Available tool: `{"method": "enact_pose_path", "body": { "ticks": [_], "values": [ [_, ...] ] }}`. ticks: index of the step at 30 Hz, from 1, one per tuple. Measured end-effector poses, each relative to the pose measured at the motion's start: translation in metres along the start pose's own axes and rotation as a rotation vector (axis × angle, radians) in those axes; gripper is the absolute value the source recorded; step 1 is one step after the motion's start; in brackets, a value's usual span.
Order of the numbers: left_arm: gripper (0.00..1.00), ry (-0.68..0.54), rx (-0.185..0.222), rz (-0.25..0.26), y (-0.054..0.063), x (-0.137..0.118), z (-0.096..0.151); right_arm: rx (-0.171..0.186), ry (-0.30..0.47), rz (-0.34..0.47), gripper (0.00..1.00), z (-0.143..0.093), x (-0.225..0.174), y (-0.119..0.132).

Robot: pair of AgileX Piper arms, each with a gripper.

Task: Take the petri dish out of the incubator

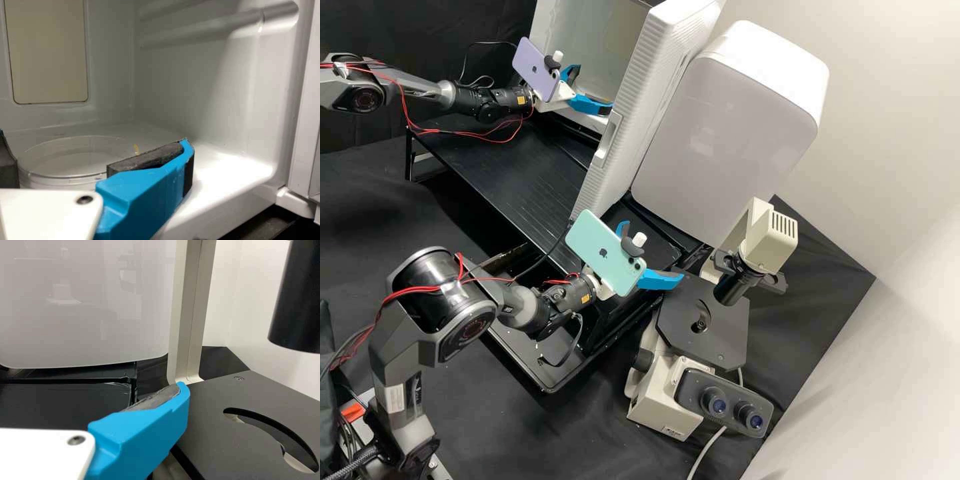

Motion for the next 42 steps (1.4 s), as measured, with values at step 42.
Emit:
{"method": "enact_pose_path", "body": {
  "ticks": [42],
  "values": [
    [0.0,-0.001,0.0,0.015,-0.0023,-0.0026,-0.0031,0.0,0.0,0.0,1.0,0.0,0.0,0.0]
  ]
}}
